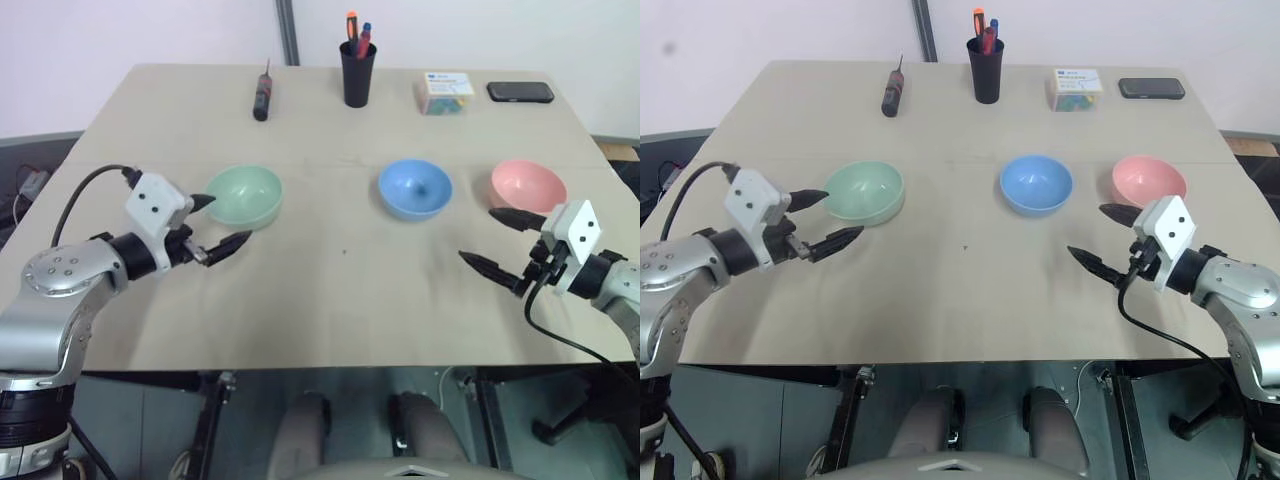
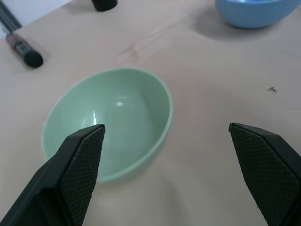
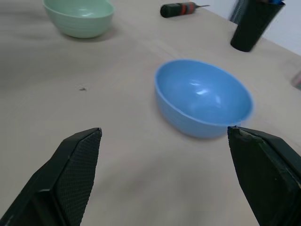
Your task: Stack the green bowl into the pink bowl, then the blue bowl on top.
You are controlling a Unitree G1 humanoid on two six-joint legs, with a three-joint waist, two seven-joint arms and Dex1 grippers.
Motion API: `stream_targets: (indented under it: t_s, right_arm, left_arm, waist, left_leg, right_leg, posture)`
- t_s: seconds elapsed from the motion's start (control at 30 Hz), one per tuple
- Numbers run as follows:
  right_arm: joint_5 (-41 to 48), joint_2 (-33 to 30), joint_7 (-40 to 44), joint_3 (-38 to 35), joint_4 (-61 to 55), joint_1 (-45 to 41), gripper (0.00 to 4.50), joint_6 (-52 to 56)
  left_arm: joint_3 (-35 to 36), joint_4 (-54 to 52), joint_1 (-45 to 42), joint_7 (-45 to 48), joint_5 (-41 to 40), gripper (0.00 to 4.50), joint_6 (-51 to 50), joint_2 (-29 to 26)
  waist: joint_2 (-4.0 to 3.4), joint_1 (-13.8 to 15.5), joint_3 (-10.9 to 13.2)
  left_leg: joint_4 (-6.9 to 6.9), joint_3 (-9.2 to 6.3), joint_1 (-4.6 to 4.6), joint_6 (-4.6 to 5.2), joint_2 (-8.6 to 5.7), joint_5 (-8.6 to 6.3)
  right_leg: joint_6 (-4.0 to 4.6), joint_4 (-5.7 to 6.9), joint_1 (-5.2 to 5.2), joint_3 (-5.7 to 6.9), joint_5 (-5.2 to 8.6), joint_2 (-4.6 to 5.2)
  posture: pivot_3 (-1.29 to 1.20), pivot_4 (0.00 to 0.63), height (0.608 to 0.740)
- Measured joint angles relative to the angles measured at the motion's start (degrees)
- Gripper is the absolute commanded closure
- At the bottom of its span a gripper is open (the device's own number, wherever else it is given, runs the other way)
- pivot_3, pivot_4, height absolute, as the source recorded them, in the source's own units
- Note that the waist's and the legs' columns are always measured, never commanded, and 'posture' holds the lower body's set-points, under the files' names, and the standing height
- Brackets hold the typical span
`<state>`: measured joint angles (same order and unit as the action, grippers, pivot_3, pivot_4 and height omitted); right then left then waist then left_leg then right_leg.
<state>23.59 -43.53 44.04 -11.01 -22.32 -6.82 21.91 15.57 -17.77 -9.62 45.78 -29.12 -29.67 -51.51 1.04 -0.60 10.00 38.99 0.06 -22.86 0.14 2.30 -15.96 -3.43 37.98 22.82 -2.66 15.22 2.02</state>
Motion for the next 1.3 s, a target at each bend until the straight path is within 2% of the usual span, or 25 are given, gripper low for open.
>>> stream_targets:
  t_s: [0.2, 0.33, 0.5, 0.6, 0.87, 0.9, 0.93, 1.03, 1.1, 1.2, 1.3]
  right_arm:
    - [-12.7, -1.1, -9.8, 3.9, 10.1, -6.9, 0.00, 4.6]
    - [-16.6, -1.4, -9.4, 8.9, 17.5, -12.4, 0.00, 6.9]
    - [-19.7, 0.4, -8.1, 13.6, 31.2, -24.4, 0.00, 6.3]
    - [-21.9, 1.4, -7.5, 15.7, 39.9, -29.0, 0.79, 3.8]
    - [-24.5, 1.9, -4.3, 17.2, 48.7, -32.3, 4.28, -1.1]
    - [-24.6, 1.9, -4.0, 17.2, 48.9, -32.3, 4.47, -1.4]
    - [-24.8, 1.9, -3.7, 17.2, 49.1, -32.3, 4.47, -1.8]
    - [-25.1, 1.4, -2.7, 17.2, 47.7, -32.0, 4.47, -2.0]
    - [-24.0, -0.1, -0.6, 16.6, 42.2, -29.9, 4.47, 0.0]
    - [-18.3, -5.1, 5.7, 14.6, 23.2, -21.1, 4.47, 7.9]
    - [-12.5, -5.9, 7.1, 13.5, 2.6, -13.2, 4.47, 18.0]
  left_arm:
    - [-0.4, -2.5, 1.1, 7.5, -7.8, 0.04, 2.8, 6.5]
    - [-0.5, -2.2, 0.4, 11.2, -9.8, 0.04, 4.5, 8.1]
    - [-2.2, -1.8, -2.8, 15.5, -12.8, 0.04, 6.3, 10.8]
    - [-2.8, -1.8, -3.1, 16.7, -13.4, 0.00, 6.4, 11.2]
    - [-4.0, -2.0, -3.5, 15.6, -13.8, 0.00, 5.9, 11.9]
    - [-4.0, -2.0, -3.4, 15.3, -13.8, 0.00, 5.8, 11.9]
    - [-4.0, -2.0, -3.2, 15.1, -13.8, 0.00, 5.6, 11.9]
    - [-3.9, -2.3, -2.2, 14.2, -13.8, 0.00, 5.3, 12.0]
    - [-3.8, -2.5, -1.4, 13.8, -13.8, 0.00, 5.3, 12.0]
    - [-2.6, -2.7, 1.6, 13.3, -13.7, 0.00, 5.3, 12.0]
    - [-1.8, -2.0, 3.9, 13.1, -12.6, 0.00, 6.5, 11.9]
  waist:
    - [-0.04, -0.2, 0.0]
    - [-0.07, -0.2, 0.0]
    - [-0.07, -0.3, 0.0]
    - [-0.08, -0.2, 0.0]
    - [-0.08, -0.3, 0.0]
    - [-0.08, -0.3, 0.0]
    - [-0.08, -0.4, 0.0]
    - [-0.11, -0.3, 0.0]
    - [-0.12, -0.2, 0.1]
    - [-0.13, 0.1, 0.1]
    - [-0.14, -0.1, 0.0]
  left_leg:
    - [0.00, 0.09, 0.02, -0.01, 0.01, 0.01]
    - [0.00, 0.10, 0.03, -0.01, 0.02, 0.01]
    - [0.04, 0.19, 0.02, 0.00, 0.01, 0.01]
    - [0.02, 0.16, -0.04, 0.00, 0.01, 0.01]
    - [0.02, 0.18, -0.15, 0.01, 0.00, 0.00]
    - [0.01, 0.19, -0.14, 0.01, 0.01, 0.00]
    - [0.01, 0.19, -0.13, 0.01, 0.01, 0.00]
    - [0.02, 0.20, -0.14, 0.01, 0.01, 0.00]
    - [-0.01, 0.17, -0.16, 0.01, 0.01, 0.00]
    - [-0.08, -0.22, -0.31, 0.02, 0.04, -0.01]
    - [-0.05, -0.31, -0.47, 0.02, 0.04, -0.01]
  right_leg:
    - [0.02, 0.12, 0.10, -0.04, -0.01, -0.02]
    - [0.03, 0.14, 0.11, -0.07, -0.01, -0.06]
    - [0.01, 0.10, 0.12, -0.15, -0.02, -0.05]
    - [0.01, 0.06, 0.15, -0.12, -0.02, -0.04]
    - [0.01, 0.09, 0.27, -0.14, -0.02, -0.02]
    - [0.01, 0.10, 0.27, -0.15, -0.02, -0.02]
    - [0.02, 0.12, 0.27, -0.15, -0.02, -0.02]
    - [0.01, 0.13, 0.29, -0.17, -0.02, -0.02]
    - [0.02, 0.11, 0.30, -0.15, -0.02, -0.02]
    - [0.02, 0.02, 0.39, -0.03, -0.01, 0.00]
    - [0.02, 0.09, 0.54, 0.00, -0.02, 0.00]
  posture:
    - [0.00, 0.150, 0.740]
    - [0.00, 0.150, 0.740]
    - [0.00, 0.150, 0.740]
    - [0.00, 0.150, 0.740]
    - [0.00, 0.150, 0.740]
    - [0.00, 0.150, 0.740]
    - [0.00, 0.150, 0.740]
    - [0.00, 0.150, 0.740]
    - [0.00, 0.150, 0.740]
    - [0.00, 0.150, 0.740]
    - [0.00, 0.150, 0.740]
